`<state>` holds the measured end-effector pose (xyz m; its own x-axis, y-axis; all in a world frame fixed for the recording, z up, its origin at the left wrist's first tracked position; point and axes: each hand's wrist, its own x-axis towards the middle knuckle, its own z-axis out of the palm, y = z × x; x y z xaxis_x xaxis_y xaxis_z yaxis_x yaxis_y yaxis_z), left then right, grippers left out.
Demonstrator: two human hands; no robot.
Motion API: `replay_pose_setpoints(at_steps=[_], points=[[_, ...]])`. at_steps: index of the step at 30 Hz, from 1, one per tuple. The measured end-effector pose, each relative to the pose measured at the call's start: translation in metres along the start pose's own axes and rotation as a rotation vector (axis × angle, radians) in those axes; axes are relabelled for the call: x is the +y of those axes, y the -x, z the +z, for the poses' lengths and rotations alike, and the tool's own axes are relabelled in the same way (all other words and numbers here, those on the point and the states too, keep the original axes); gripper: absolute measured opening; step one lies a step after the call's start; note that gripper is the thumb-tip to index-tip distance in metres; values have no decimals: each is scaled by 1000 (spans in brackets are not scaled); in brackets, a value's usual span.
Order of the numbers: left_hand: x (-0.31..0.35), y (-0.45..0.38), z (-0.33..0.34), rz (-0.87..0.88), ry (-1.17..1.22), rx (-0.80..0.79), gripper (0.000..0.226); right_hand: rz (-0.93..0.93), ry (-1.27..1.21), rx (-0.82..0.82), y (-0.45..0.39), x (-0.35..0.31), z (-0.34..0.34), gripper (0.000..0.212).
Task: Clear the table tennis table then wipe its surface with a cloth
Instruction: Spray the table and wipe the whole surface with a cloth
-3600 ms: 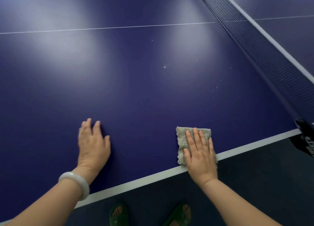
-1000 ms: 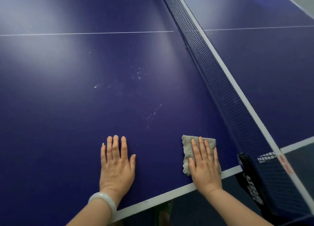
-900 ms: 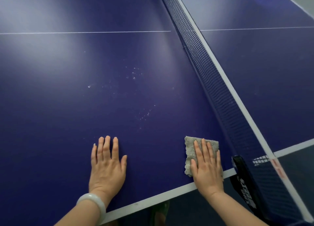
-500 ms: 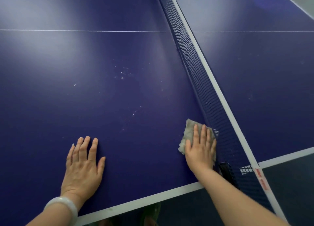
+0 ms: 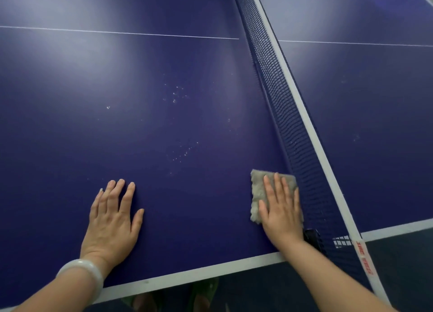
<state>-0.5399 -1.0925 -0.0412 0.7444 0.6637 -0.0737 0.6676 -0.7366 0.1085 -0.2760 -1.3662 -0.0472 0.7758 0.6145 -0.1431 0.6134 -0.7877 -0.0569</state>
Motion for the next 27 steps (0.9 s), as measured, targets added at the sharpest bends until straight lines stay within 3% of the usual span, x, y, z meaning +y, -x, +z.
replay_pose_setpoints(at_steps=[5,14,20,24,27], points=[[0,0,0,-3,-18,-14,69,252,-71,-32,-49,-21,-8,64],[-1,1,1,-3,-5,-24,69,287,-48,-28,51,-20,13,69],[-1,1,0,-1,7,-17,70,496,-120,-70,-36,-47,-13,69],[0,1,-1,-7,17,-20,70,418,-103,-79,-57,-72,-10,70],[1,1,-2,-6,10,-12,69,175,-38,-15,-6,-88,3,69]])
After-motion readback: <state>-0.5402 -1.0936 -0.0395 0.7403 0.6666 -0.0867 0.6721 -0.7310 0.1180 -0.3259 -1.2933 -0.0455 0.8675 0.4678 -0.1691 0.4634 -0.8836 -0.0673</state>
